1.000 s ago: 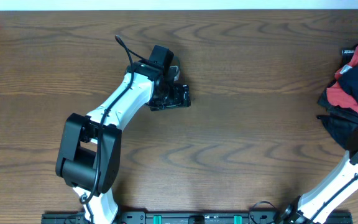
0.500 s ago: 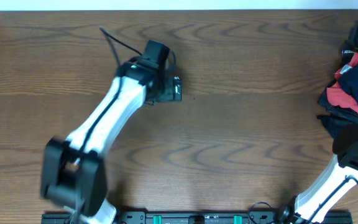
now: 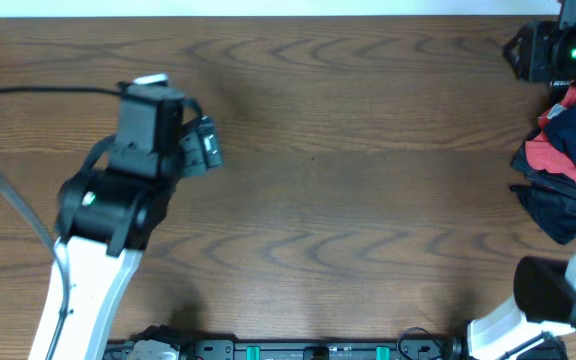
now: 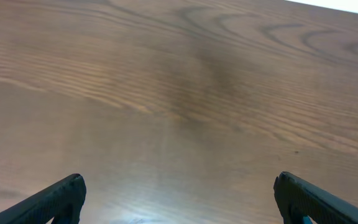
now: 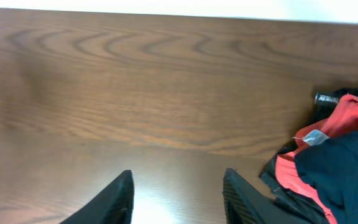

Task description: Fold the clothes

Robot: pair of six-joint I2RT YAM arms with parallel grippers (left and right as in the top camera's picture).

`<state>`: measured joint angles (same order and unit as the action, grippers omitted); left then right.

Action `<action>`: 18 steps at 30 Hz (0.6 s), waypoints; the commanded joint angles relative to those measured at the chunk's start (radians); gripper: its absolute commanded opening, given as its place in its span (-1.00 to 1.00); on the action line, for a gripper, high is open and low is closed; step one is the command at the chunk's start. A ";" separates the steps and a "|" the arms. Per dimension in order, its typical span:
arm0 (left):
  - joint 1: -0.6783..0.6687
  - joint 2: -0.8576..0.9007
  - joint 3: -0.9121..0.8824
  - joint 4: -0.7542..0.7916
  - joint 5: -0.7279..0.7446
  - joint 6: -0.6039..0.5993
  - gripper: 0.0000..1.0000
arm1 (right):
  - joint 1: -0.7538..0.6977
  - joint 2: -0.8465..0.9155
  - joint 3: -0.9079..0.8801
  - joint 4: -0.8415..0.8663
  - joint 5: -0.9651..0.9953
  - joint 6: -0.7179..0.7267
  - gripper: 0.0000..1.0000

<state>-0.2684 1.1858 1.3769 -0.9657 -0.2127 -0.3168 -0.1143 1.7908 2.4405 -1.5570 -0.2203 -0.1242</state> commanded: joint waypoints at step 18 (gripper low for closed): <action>0.018 -0.231 0.017 -0.085 -0.208 0.006 0.96 | 0.213 -0.239 0.005 -0.141 0.184 0.042 0.46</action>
<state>-0.2565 0.9810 1.3769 -1.0473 -0.3695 -0.3164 0.0910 1.6073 2.4397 -1.6939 -0.0673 -0.1162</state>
